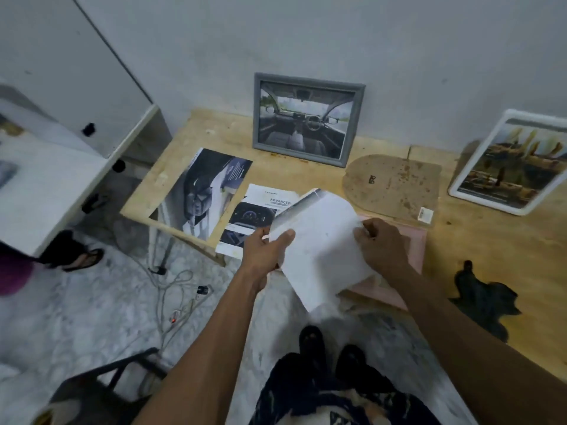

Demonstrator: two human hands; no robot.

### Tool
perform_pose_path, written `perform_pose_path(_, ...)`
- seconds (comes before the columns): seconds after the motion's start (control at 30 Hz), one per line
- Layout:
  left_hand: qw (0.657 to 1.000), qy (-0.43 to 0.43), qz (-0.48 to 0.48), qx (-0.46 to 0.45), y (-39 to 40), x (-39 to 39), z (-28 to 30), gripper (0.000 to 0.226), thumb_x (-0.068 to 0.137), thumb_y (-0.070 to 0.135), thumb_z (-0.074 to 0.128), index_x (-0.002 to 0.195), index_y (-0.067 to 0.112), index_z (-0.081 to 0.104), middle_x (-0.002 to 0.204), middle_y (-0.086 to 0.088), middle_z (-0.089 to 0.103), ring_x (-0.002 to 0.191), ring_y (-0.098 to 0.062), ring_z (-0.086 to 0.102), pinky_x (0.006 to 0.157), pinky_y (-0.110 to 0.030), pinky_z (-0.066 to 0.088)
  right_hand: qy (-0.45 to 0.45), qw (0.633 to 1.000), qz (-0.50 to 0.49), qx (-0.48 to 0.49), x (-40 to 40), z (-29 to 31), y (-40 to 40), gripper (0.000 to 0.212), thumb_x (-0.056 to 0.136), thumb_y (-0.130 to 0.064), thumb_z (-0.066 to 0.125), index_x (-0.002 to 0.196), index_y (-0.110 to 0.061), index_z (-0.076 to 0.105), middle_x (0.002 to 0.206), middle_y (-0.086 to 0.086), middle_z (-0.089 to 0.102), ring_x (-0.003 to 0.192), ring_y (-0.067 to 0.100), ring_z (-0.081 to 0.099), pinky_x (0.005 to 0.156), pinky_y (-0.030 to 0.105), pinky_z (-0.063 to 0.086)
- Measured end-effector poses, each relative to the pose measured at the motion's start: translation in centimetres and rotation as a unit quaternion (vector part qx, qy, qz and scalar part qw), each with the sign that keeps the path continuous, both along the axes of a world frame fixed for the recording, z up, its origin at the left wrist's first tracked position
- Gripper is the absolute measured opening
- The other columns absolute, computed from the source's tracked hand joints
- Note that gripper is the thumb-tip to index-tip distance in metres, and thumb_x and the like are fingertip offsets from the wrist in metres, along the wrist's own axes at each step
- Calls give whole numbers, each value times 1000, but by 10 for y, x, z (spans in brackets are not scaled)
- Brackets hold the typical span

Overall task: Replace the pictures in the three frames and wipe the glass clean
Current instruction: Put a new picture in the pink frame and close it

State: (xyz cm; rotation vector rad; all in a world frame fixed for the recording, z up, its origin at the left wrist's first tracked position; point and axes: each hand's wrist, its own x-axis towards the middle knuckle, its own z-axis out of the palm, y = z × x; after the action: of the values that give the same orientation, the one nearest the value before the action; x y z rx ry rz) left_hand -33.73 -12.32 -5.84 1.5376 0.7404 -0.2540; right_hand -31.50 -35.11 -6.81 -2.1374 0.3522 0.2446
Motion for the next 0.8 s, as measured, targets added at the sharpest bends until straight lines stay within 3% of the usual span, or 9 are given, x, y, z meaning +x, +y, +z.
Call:
perform_pose_path(0.1,999,30,19,18,13,-30,-8,31,78,16,86,98,2,67,96,-11,75,85,-25,69,83,-55,57,38,992,-58,104,-10,-11,19,13,92,-25,61,92,-15,69,90,2,68,85,23,60,78,39,48)
perform_pose_path(0.2,997,32,67,35,24,-43,-14,24,82,0,79,100,5,64,102,-19,74,86,-29,71,86,-51,58,66,983,-90,144,-18,-19,38,11,89,-23,64,89,-13,69,88,5,69,86,27,64,78,41,51)
perform_pose_path(0.3,994,21,87,65,42,-33,-10,24,83,0,77,96,14,63,94,-14,72,81,-26,67,81,-42,57,83,984,-72,144,-15,-17,59,9,88,-22,65,90,-13,68,88,3,67,85,24,61,76,35,47)
perform_pose_path(0.43,989,-9,82,122,82,-3,0,22,85,5,76,98,18,64,87,-5,67,80,-22,62,78,-36,53,116,980,-45,158,6,-15,92,9,71,-20,59,72,-18,68,74,0,67,76,26,60,71,43,51)
perform_pose_path(0.53,985,-20,72,154,120,24,2,23,86,5,75,102,17,65,88,-3,68,80,-20,63,78,-33,53,115,983,-5,143,27,-11,124,13,75,-10,59,69,-18,67,67,2,66,71,27,61,66,42,51)
perform_pose_path(0.67,983,-21,32,180,177,69,-4,18,88,5,73,101,13,64,93,-3,68,89,-22,63,83,-33,51,126,981,-1,146,60,-8,181,16,86,-9,67,74,-19,65,77,5,69,77,26,67,76,45,57)
perform_pose_path(0.8,970,1,-12,243,242,111,-8,22,84,8,77,100,12,63,92,-6,67,89,-26,62,84,-38,52,121,980,-38,150,87,-17,246,14,81,-10,75,77,-19,65,83,4,70,83,25,68,82,45,59)
